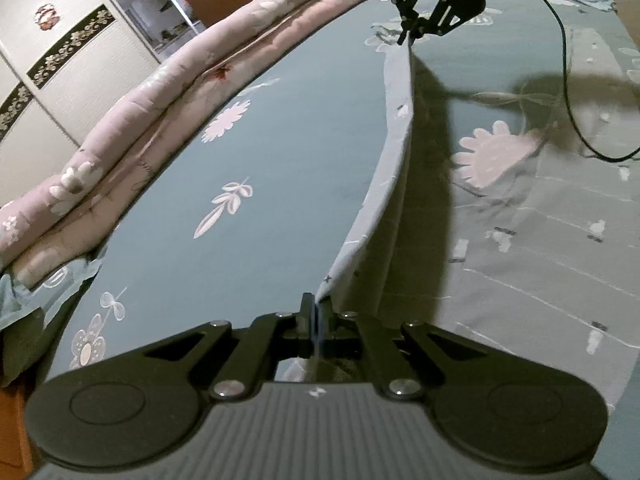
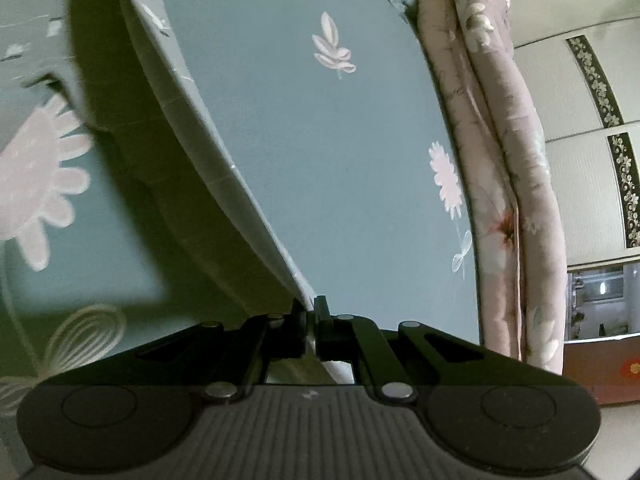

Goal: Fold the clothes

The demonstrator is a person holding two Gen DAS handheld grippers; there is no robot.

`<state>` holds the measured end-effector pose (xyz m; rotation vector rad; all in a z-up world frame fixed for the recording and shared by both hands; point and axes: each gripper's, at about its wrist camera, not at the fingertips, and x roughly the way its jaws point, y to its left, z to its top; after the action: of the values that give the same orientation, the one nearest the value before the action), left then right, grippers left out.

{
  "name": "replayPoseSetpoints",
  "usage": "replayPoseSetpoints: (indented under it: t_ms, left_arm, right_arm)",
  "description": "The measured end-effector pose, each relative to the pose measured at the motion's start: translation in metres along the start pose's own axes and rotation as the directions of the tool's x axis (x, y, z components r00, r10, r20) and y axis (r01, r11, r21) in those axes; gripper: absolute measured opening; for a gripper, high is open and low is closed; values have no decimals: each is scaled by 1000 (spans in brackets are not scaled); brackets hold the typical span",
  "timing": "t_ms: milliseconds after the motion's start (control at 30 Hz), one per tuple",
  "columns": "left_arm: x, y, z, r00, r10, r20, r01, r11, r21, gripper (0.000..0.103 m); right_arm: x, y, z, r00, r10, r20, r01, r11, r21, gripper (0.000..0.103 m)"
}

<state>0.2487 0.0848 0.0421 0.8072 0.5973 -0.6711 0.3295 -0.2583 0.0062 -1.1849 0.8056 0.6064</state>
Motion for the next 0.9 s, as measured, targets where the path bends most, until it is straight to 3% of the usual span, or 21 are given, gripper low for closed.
replayPoseSetpoints:
  t_ms: [267, 900]
  left_arm:
    - [-20, 0, 0, 999, -35, 24, 34, 999, 28, 0]
    - [-56, -15, -16, 995, -84, 50, 80, 994, 76, 0]
  right_arm:
    - [-42, 5, -7, 996, 89, -25, -86, 991, 103, 4]
    - [-122, 47, -17, 986, 143, -84, -126, 976, 178, 3]
